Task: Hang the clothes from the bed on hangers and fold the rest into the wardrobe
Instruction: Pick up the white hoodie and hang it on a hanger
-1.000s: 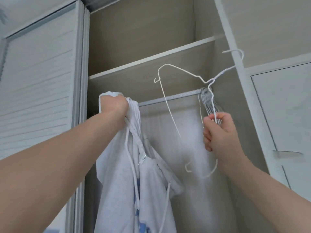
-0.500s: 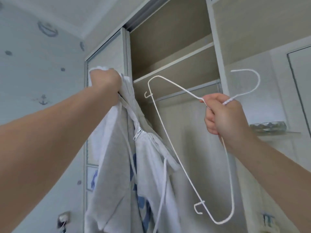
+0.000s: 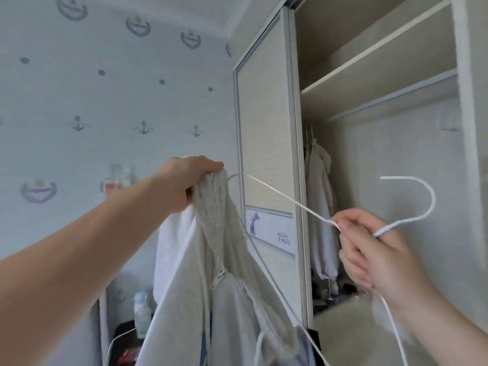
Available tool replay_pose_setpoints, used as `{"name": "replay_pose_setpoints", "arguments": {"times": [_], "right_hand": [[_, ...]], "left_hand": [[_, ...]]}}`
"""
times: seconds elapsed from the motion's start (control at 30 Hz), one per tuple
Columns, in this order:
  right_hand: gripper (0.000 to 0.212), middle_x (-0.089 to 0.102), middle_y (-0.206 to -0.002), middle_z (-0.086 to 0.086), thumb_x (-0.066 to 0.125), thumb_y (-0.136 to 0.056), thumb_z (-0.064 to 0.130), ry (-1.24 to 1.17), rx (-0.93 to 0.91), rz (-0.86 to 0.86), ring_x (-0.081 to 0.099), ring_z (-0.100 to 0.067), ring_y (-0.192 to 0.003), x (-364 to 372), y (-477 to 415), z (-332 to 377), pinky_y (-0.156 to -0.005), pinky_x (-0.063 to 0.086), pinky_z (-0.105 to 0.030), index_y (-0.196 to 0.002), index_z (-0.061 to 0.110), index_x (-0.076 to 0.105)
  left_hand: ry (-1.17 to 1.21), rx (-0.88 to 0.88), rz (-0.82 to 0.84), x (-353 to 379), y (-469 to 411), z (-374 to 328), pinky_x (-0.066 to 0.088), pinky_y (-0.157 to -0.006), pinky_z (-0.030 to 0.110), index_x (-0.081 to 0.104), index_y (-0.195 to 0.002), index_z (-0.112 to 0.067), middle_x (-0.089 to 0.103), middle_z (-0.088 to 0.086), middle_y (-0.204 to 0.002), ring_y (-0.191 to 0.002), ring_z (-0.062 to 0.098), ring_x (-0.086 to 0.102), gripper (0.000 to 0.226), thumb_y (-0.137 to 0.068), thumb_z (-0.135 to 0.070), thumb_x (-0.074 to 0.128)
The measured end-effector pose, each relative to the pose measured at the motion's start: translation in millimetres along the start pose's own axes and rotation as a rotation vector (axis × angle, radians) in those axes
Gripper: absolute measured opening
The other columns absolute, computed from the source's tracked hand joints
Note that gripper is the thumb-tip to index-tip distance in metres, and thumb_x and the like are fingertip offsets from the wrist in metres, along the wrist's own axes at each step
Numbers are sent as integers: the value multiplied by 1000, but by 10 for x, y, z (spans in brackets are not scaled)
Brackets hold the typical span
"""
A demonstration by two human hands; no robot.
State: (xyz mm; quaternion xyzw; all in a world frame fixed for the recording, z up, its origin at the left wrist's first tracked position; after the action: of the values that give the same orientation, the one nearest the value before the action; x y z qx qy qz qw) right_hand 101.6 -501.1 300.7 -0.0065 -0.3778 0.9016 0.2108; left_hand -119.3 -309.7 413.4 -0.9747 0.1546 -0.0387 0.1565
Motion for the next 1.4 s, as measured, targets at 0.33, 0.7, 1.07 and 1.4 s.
{"name": "replay_pose_setpoints", "arguments": {"times": [0.33, 0.7, 1.07, 1.4], "right_hand": [[13, 29, -47, 4, 59, -86, 32, -46, 243, 330, 22, -9, -40, 1033, 932, -1418, -41, 21, -14, -86, 23, 69], [29, 31, -46, 6, 52, -102, 18, 43, 376, 687, 25, -8, -43, 2753, 1571, -2039, -42, 23, -19, -80, 21, 70], [35, 38, -44, 9, 53, -100, 10, 10, 398, 695, 33, -8, -44, 4435, 2235, -2237, -49, 23, -25, -65, 15, 58], [30, 41, -51, 6, 49, -91, 20, -367, 586, 827, 32, -8, -49, 5384, 2814, -2253, -50, 24, -20, -64, 15, 63]], "left_hand": [[-712, -72, -116, -1380, 896, 1109, 57, -87, 37, 71, -103, -8, 72, 11, -101, -95, 25, 69, 23, -82, -15, 77], [-1123, -83, -263, -2664, 1525, 1347, 55, -86, 46, 70, -96, -14, 72, 3, -95, -97, 27, 65, 19, -81, -20, 78], [-651, -233, -280, -3622, 1912, 1606, 57, -70, 35, 70, -88, -3, 69, 8, -82, -76, 18, 66, 10, -85, 5, 67], [-506, -495, -292, -4370, 2402, 2109, 55, -70, 32, 71, -94, -2, 68, 8, -83, -77, 18, 66, 8, -87, -5, 68]]}}
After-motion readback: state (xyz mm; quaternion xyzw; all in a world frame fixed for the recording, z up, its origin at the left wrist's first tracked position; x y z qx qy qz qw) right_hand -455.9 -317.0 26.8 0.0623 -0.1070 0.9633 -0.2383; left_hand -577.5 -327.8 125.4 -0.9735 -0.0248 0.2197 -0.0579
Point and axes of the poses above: each hand's wrist, its own y-axis away from the middle knuckle, its own x-axis out of the palm, z = x × y, the point moved 5 cm from there along -y, towards the middle knuckle
